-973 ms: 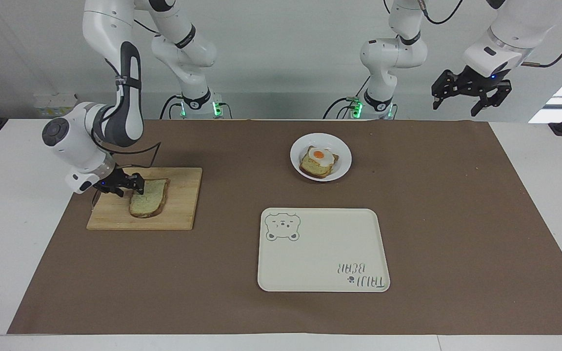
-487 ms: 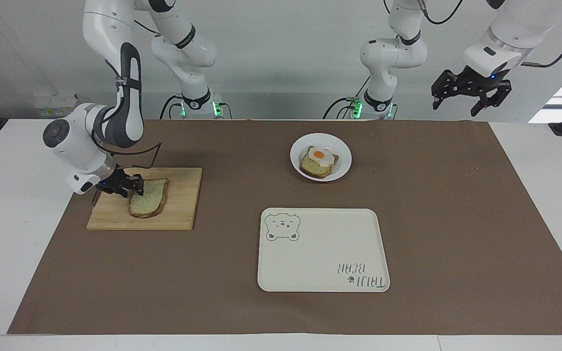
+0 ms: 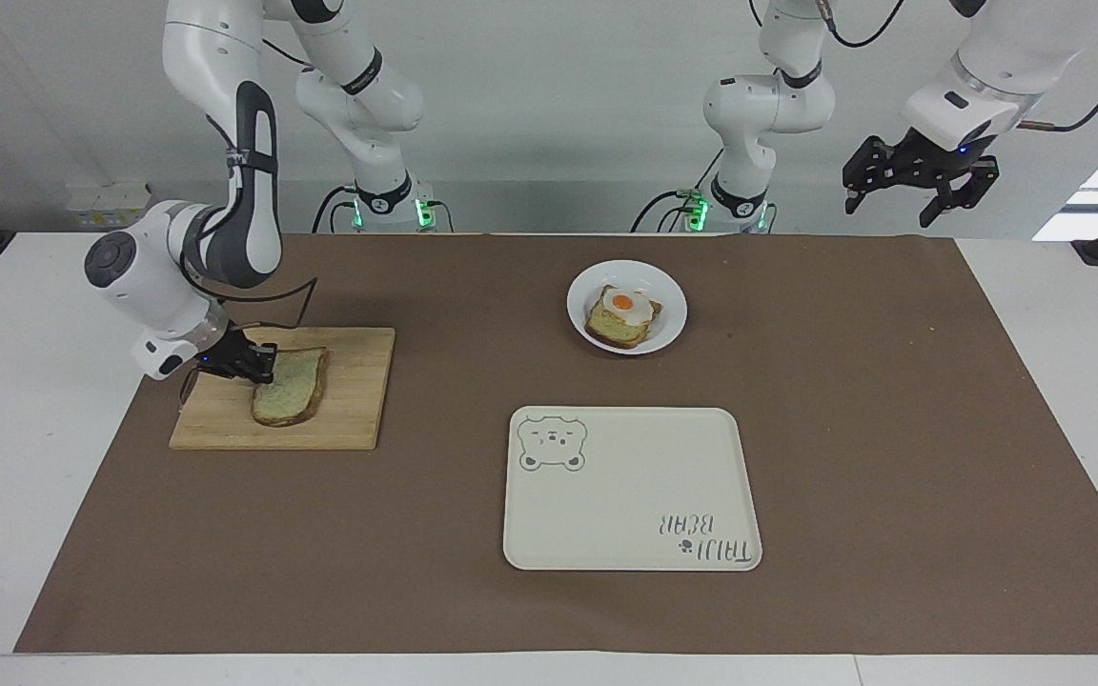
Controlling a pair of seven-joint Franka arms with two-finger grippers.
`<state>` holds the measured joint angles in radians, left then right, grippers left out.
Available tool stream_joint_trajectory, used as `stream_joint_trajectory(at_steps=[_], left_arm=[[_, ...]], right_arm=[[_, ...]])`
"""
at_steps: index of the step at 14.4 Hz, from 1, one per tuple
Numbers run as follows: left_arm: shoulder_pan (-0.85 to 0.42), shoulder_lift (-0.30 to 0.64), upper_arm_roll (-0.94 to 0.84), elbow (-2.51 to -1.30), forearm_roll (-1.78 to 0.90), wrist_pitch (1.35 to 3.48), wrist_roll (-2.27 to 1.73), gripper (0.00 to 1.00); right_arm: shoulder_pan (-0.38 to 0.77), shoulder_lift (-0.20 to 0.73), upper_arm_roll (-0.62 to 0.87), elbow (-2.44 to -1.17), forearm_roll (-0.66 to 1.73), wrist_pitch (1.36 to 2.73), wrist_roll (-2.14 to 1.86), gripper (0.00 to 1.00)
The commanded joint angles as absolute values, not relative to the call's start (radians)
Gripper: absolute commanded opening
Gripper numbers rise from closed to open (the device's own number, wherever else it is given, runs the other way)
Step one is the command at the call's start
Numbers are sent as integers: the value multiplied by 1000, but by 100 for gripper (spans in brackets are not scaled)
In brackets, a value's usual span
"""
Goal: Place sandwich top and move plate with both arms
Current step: 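Grasp the bread slice edge with the right gripper and lift it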
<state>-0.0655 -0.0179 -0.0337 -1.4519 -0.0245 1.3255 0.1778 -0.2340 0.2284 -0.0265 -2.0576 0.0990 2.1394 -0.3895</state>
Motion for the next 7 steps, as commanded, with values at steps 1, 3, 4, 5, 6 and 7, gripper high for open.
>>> stream_joint_trajectory(at_steps=[1,3,4,5,6,7], left_arm=[[-81,-44,-21,-1480,-26,1324,172,100],[-81,-44,-21,-1480,-26,1324,173,100],[-81,-44,-21,-1480,-26,1322,172,100],[-81,-44,-21,-1480,-26,1322,170,100],[-81,-44,-21,-1482,-26,1322,170,100],[-81,-44,-21,-1480,-26,1322,172,100]], right_arm=[[-244,239,-21,-2002,100,2111,-416,0],[-242,232,-20,-1956,94,2050,-416,0],[-242,227,-20,-1938,92,2027,-416,0],[-241,215,-17,-1922,92,2001,-416,0],[-241,207,-11,-1907,92,1971,-417,0],[-241,195,-8,-1892,92,1942,-416,0]])
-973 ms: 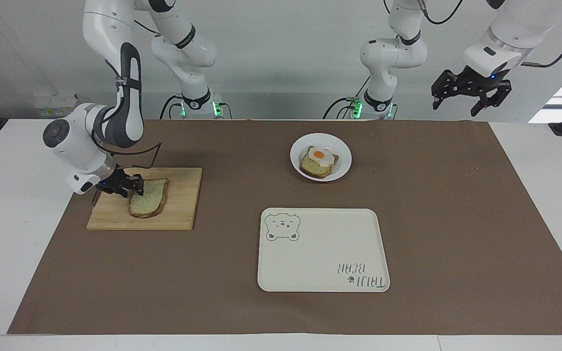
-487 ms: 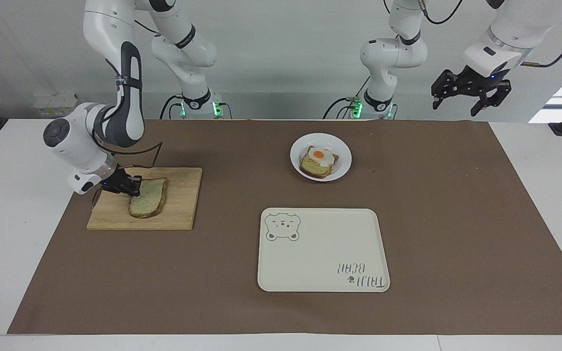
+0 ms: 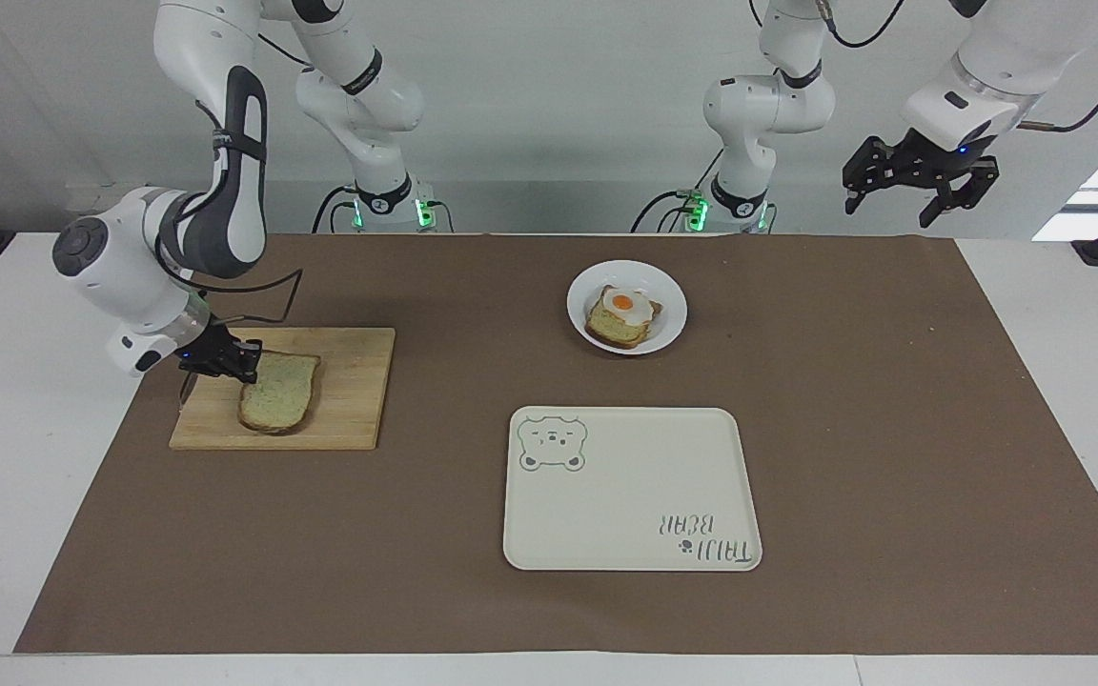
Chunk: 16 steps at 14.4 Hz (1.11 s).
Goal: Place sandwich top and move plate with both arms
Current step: 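Grasp the bread slice edge with the right gripper and lift it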
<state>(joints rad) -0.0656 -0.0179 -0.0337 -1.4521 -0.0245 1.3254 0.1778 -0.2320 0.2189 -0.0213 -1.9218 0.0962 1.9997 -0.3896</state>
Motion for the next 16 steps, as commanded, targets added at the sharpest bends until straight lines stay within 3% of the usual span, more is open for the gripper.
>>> stream_joint_trajectory(at_steps=[1,5,16], left_arm=[[-81,-44,-21,-1482,-26,1322,172,100],[-81,-44,-21,-1482,-26,1322,173,100],[-81,-44,-21,-1483,-26,1322,173,100]], right_arm=[[-235,184,-6,-1875,92,1909,-416,0],[-222,152,1,-1766,112,1720,-413,0],[-172,-17,73,-1766,210,1599,-318,0]])
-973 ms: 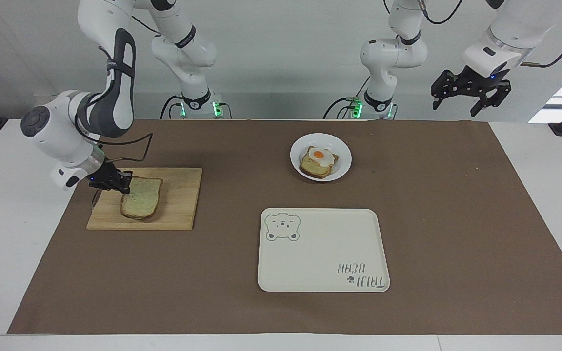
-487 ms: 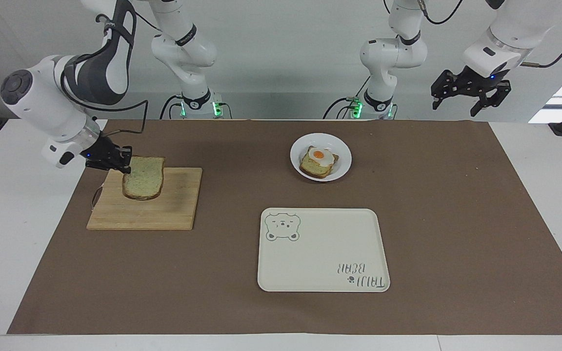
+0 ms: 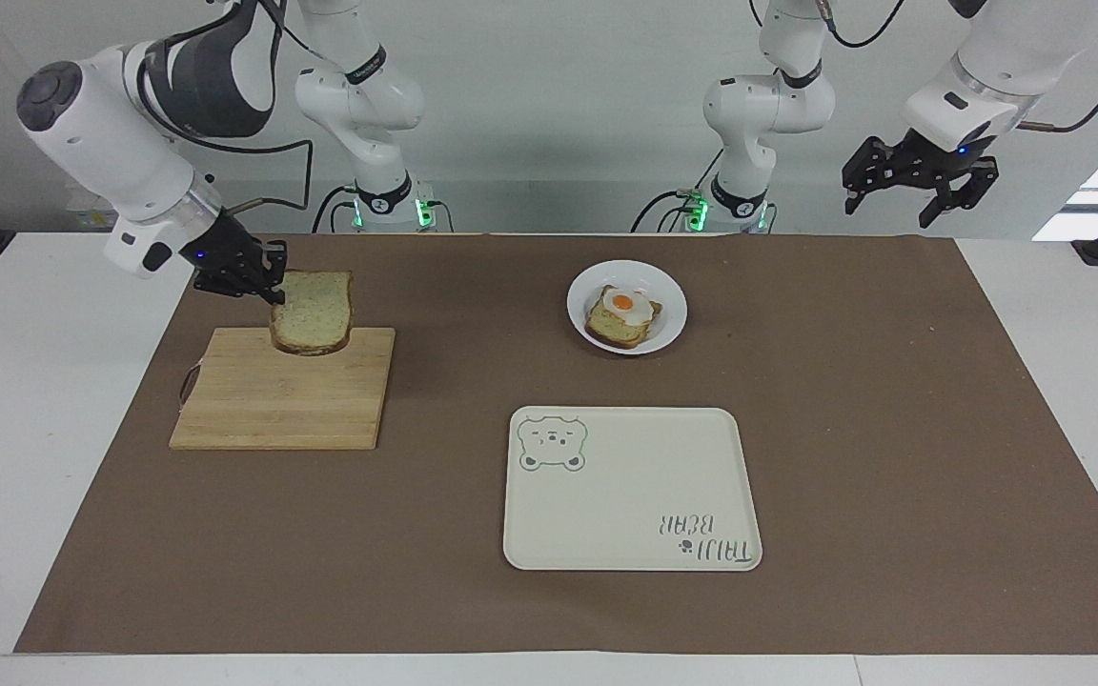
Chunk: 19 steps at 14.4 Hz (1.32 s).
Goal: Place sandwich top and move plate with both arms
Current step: 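Grasp the bread slice edge with the right gripper and lift it, then carry the bread slice with the right gripper over the egg plate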
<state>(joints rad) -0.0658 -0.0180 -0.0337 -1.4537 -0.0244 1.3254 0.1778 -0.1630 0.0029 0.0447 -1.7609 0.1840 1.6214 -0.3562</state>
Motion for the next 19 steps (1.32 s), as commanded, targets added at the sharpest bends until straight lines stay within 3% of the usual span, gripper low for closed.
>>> stream_joint_trajectory(at_steps=[1,8,19], left_arm=[[-81,-44,-21,-1482,-26,1322,173,100],[-81,-43,-21,-1479,-26,1324,176,100],[-55,-43,-3,-1476,-25,1322,170,100]], right_arm=[[-172,-18,86,-1769,212,1589,-296,0],[-112,-49,117,-1807,212,1588,-206,0],[224,-58,117,-1881,258,1658,181,0]])
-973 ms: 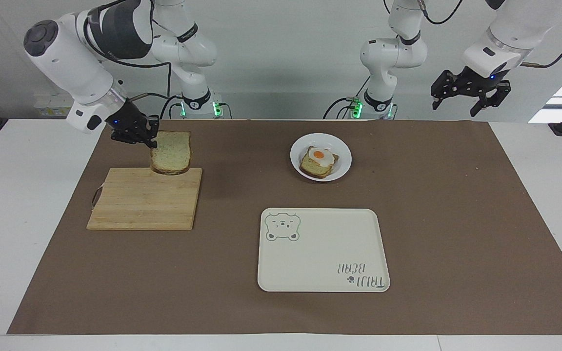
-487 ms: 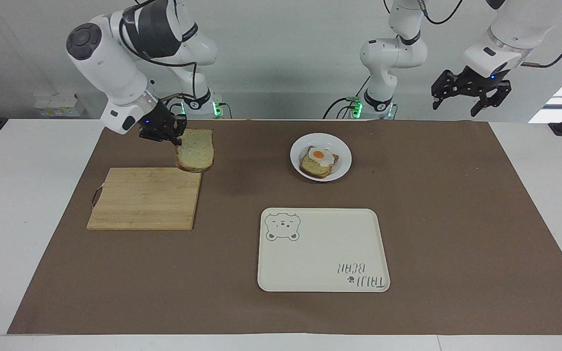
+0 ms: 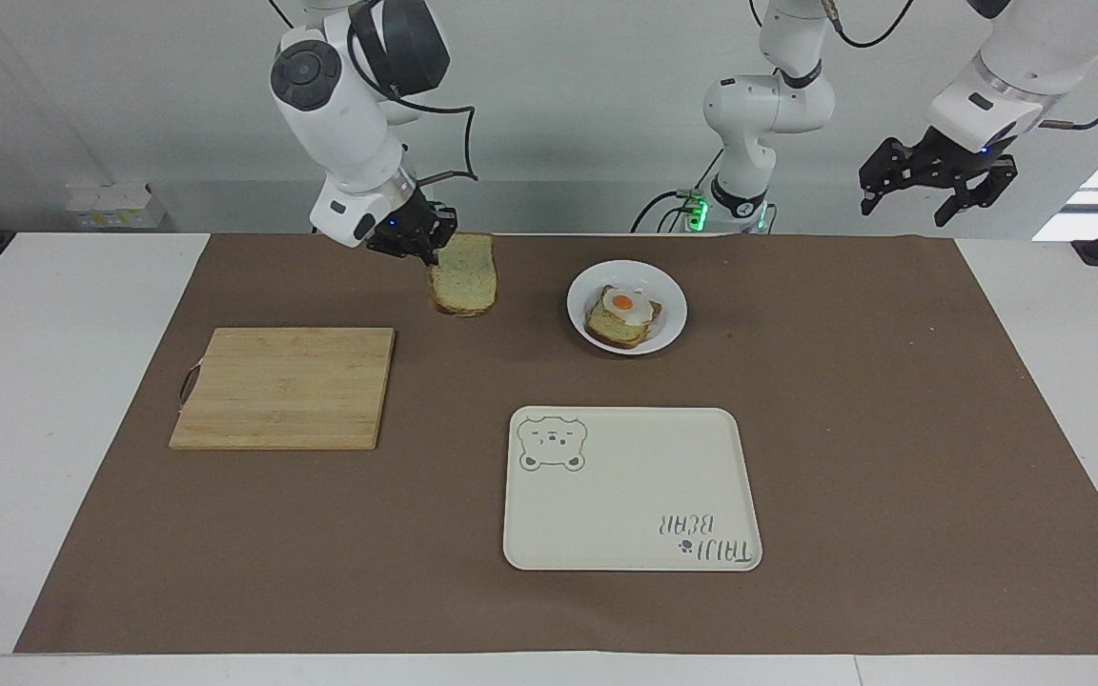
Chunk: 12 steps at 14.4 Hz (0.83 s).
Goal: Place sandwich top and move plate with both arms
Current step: 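Carry the bread slice with the right gripper over the egg plate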
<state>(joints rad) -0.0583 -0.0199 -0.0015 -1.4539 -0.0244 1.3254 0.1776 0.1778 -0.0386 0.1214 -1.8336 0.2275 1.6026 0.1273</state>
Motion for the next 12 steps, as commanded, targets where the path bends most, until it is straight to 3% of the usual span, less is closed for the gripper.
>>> stream_joint_trajectory(at_steps=[1,7,12], left_arm=[[-55,-43,-3,-1476,-25,1322,170,100],[-55,-43,-3,-1476,-25,1322,170,100],[-55,-43,-3,-1476,-25,1322,170,100]], right_arm=[[257,-57,117,-1897,276,1698,211,0],[435,18,117,-1919,357,1916,414,0],[574,139,117,-1917,426,2143,564,0]])
